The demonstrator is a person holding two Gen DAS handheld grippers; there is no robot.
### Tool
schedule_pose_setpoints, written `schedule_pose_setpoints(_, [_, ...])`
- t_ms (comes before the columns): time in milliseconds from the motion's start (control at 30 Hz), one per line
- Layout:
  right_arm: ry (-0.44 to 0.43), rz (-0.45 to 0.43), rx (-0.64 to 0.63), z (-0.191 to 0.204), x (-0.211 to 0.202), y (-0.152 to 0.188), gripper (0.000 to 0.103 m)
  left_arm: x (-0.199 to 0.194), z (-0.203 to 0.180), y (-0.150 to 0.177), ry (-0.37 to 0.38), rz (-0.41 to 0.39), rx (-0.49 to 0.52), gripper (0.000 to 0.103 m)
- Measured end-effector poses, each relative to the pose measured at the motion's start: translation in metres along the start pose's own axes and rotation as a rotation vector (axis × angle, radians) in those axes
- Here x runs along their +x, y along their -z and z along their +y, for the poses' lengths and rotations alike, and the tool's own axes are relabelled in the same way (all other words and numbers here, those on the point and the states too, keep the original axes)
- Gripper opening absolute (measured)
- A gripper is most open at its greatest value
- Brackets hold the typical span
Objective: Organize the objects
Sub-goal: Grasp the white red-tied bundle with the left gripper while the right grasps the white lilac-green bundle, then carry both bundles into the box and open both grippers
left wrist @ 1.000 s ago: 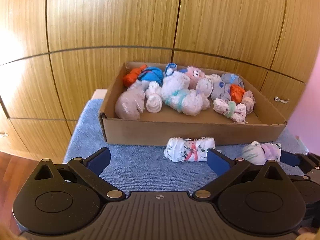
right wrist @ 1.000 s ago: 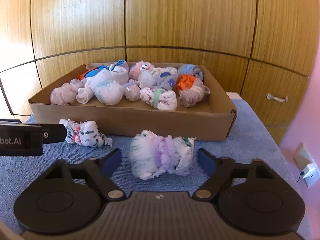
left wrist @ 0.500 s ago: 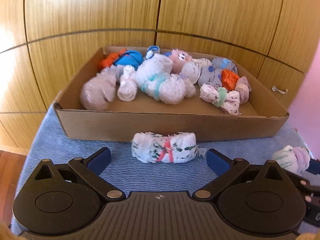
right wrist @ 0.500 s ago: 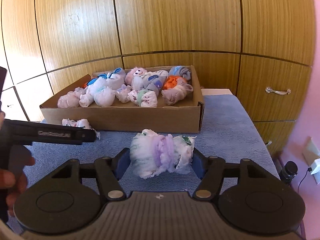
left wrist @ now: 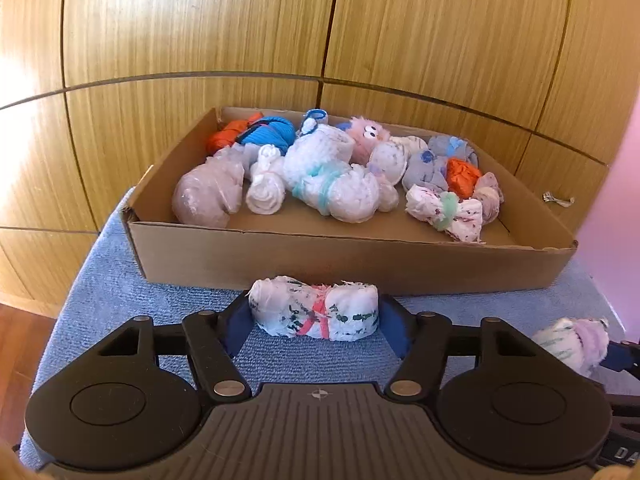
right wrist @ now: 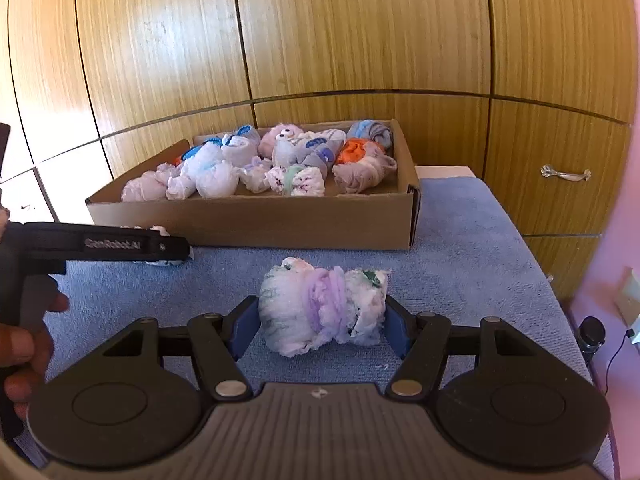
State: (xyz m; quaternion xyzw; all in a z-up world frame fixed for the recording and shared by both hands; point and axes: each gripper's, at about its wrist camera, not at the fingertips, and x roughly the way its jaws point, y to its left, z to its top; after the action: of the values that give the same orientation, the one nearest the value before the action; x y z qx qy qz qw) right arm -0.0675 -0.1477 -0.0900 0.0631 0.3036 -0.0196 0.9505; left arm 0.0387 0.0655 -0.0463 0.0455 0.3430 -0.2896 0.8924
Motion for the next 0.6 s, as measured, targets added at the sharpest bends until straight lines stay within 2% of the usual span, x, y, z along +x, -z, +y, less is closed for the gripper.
schedule_pose_setpoints(300, [-0.009, 0.004, 0.007, -0.003, -0.004, -0.001, 0.060, -0.028, 0.008, -0.001, 0.023, -0.002, 0.022, 0.071])
schedule_pose_setpoints(600, [-0.023, -0.046, -0.037, -0.011, -0.029, -0.017, 0.058, -0.060, 0.016, -0.022, 0.030, -0.022, 0.085, 0.071])
